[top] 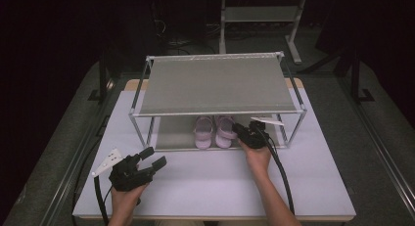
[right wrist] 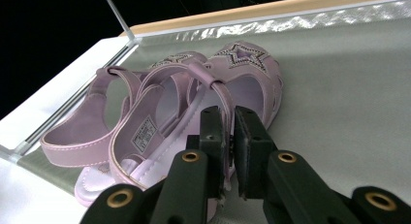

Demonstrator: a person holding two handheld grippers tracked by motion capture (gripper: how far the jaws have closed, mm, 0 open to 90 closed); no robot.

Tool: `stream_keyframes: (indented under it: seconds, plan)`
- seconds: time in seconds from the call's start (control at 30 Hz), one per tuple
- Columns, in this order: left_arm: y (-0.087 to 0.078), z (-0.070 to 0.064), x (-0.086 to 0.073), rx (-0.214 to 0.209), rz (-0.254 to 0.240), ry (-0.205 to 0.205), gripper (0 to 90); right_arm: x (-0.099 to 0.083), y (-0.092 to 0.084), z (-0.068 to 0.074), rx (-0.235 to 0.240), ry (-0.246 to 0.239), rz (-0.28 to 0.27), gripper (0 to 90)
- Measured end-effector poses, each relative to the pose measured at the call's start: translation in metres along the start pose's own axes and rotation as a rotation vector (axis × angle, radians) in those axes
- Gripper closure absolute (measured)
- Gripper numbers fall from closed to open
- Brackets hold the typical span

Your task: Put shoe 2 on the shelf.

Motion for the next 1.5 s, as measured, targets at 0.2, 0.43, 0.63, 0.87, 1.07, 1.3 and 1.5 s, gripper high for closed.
stream_keyframes:
  seconds: [0.2, 0.43, 0.63, 0.87, 1.07, 1.3, 1.5]
  plan:
    - [-0.002, -0.001, -0.001, 0.000, -0.001, -0.001, 26.6, -0.001, 0.001, 0.003, -0.001, -0.016, 0.002, 82.4]
    - [-0.003, 0.000, 0.000, 0.002, -0.002, -0.001, 26.6, -0.002, 0.004, 0.007, -0.005, -0.054, 0.010, 81.6]
    - [-0.002, -0.001, -0.001, -0.001, 0.003, 0.001, 26.6, -0.001, 0.005, 0.008, 0.000, -0.060, 0.005, 79.4]
    - [-0.002, -0.001, -0.001, -0.003, 0.000, -0.002, 26.6, 0.000, 0.003, 0.009, 0.017, -0.038, -0.021, 75.9]
    - [-0.003, -0.001, -0.002, -0.002, 0.005, 0.005, 26.6, 0.005, -0.009, 0.009, 0.037, -0.019, -0.038, 76.9]
    - [-0.001, -0.002, -0.003, -0.005, 0.014, 0.006, 26.6, 0.005, -0.017, 0.004, 0.049, -0.008, -0.035, 76.6]
    - [-0.003, -0.004, -0.002, -0.005, 0.005, 0.009, 26.5, 0.006, -0.022, 0.003, 0.051, -0.014, -0.035, 76.6]
Point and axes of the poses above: each handheld gripper's, and its own axes: y roughly forward along the jaws, x roughly out of its top, z roughly to its left, the point moved 3 cm from there along y, roughly forward along the jaws, and after that the axes turned 12 degrees about -y, right-handed, at the moved point
